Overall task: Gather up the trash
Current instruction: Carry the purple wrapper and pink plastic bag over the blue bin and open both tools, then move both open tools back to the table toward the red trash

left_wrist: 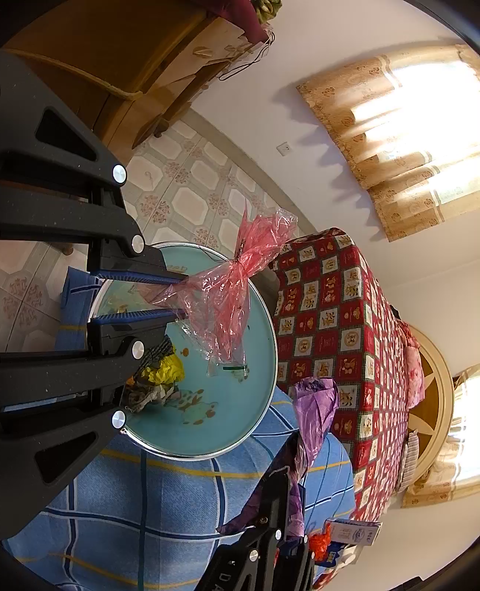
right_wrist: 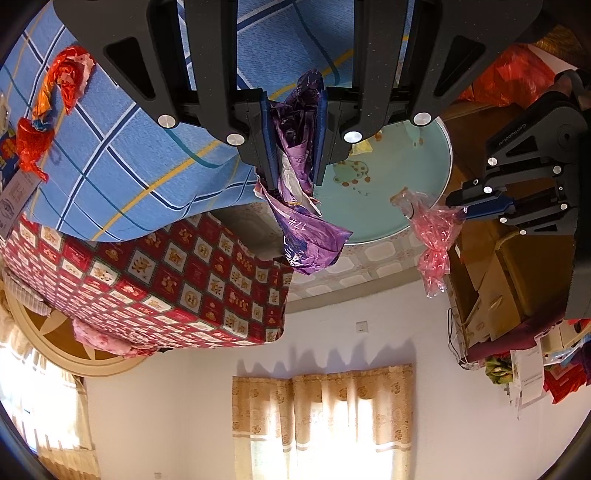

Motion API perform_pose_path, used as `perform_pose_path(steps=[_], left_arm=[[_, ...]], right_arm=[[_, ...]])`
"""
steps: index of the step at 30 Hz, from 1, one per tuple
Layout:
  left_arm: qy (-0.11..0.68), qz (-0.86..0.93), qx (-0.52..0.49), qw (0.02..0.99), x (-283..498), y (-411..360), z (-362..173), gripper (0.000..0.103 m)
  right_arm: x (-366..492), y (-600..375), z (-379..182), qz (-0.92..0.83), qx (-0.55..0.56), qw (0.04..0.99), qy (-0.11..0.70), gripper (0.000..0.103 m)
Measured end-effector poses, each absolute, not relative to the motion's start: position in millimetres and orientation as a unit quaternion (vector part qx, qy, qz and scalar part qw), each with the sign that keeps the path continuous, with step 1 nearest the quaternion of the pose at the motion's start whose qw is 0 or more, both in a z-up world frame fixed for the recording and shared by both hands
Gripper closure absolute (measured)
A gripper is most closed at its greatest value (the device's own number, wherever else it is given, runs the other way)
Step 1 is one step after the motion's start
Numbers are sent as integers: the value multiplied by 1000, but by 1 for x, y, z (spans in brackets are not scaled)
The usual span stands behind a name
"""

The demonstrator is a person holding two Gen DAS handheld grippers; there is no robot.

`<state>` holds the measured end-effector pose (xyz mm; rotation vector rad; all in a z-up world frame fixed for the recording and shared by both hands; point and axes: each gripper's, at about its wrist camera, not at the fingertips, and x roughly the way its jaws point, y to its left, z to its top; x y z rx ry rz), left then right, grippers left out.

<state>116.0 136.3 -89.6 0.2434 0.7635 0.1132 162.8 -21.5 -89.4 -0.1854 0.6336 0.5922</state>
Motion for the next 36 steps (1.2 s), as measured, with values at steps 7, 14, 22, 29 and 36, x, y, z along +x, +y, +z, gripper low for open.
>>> perform_pose_path(steps=[7, 14, 22, 29, 36], left_arm=[[372, 53, 118, 919, 116, 134, -90, 90], [366, 48, 115, 922, 114, 131, -87, 86], [359, 49, 111, 926, 110, 129, -86, 43], [354, 58, 108, 927, 110, 129, -86, 18], [348, 60, 105, 930, 109, 127, -85, 8]], right_arm=[[165, -18, -89, 290, -93, 902, 307, 84], [166, -13, -90, 298, -91, 900, 306, 79], [164, -17, -94, 298, -76, 901, 305, 49], [155, -35, -93, 273, -59, 913, 296, 30], [150, -48, -96, 257, -55, 920, 291, 15]])
